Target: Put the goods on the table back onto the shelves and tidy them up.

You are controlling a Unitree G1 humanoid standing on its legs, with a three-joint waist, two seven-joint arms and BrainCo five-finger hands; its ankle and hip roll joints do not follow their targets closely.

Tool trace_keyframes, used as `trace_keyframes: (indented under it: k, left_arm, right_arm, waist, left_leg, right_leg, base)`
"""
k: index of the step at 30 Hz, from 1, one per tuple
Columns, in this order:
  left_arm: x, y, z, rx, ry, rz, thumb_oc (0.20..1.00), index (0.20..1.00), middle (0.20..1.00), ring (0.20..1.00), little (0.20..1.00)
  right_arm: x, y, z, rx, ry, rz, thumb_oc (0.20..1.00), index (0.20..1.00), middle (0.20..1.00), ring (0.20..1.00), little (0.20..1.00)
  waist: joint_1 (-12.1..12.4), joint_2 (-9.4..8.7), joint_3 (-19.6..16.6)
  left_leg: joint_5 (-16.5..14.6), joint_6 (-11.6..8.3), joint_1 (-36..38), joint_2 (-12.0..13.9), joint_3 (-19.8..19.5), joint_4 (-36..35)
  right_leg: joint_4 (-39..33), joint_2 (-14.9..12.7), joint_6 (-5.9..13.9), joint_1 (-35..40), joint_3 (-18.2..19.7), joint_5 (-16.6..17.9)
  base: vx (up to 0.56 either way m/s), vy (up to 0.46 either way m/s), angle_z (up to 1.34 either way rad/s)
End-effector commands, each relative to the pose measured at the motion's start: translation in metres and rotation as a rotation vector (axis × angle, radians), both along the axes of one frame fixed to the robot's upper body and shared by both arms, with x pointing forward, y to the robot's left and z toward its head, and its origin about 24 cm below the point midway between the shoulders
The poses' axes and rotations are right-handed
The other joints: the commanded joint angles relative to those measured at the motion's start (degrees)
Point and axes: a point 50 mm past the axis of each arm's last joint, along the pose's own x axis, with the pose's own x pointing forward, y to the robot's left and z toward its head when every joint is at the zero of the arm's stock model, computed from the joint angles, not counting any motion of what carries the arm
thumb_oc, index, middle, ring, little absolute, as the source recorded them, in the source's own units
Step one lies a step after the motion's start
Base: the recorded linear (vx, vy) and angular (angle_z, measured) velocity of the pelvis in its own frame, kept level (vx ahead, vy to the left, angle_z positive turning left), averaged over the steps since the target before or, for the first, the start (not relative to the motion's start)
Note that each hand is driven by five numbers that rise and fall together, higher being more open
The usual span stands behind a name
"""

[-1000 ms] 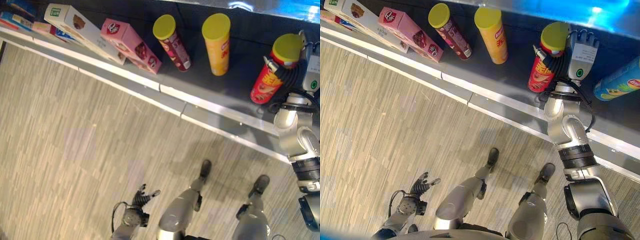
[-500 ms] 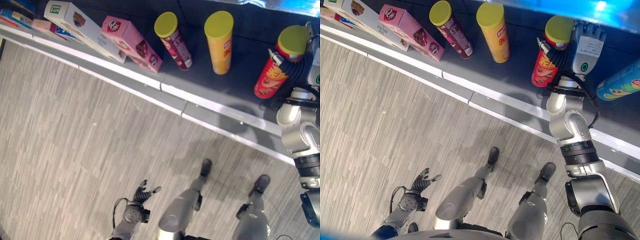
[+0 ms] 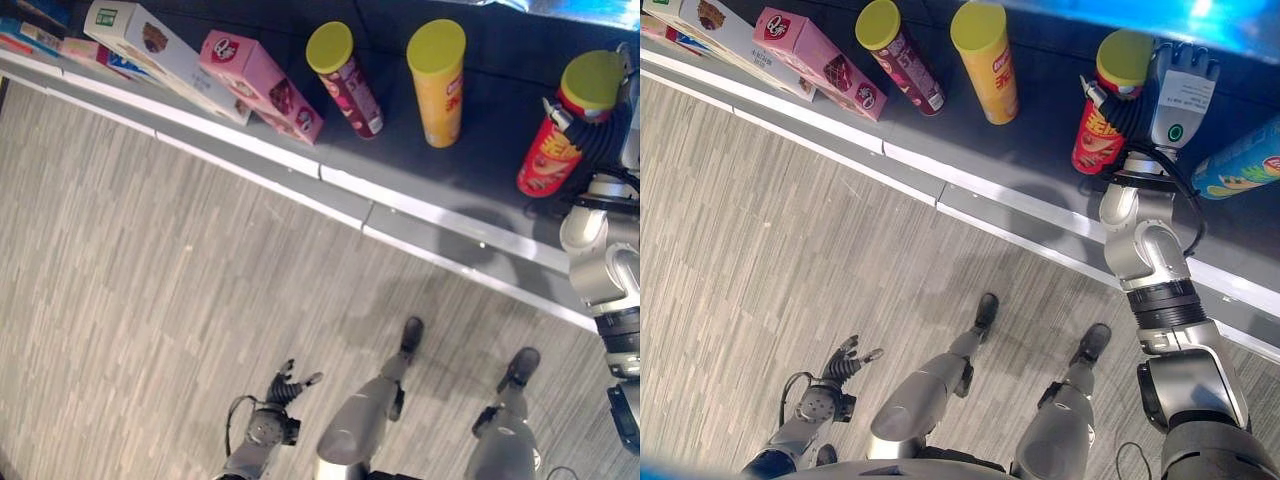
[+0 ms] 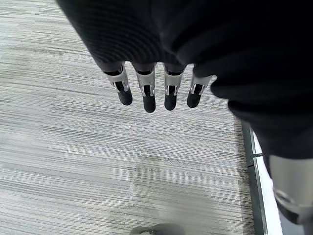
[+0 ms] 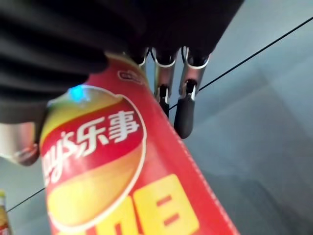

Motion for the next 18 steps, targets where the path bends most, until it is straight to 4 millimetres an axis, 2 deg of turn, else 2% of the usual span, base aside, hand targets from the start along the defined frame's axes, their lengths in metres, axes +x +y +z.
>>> trace_keyframes:
  k: [1,18]
  left_arm:
    - [-0.0018,0.0103,-0.0010,0.066,0.017,-0.045,1.000,1.000,1.000,1.000,1.000]
    - [-0.0004,0.0141,0.0003,0.074,0.010,-0.030,1.000,1.000,1.000,1.000,1.000]
  right_arm:
    - [-0.0049,0.0092,0.0382,-0.100,-0.147,0.015,0.200,0.200,0.200,0.200,0.200]
    - [-0.0035,0.0099,0.0427,-0.101,-0.157,0.009,0.200,0.200,0.200,0.200,0.200]
  waist:
    - [0.47,-1.89,-3.92]
    - [0.43,-1.91,-3.87]
  left_leg:
    - [-1.47,-4.30,-3.01,2.88,6.28,0.31]
    - [-1.39,-4.31,-3.29,2.66,6.36,0.28]
  right_leg:
    - [5.04,-5.41,4.36,-0.31,2.74,-3.35]
    - [5.26,-5.50,4.39,-0.79,3.02,-3.32]
  base:
    - [0.00,0.000,0.00]
    - [0.00,0.000,0.00]
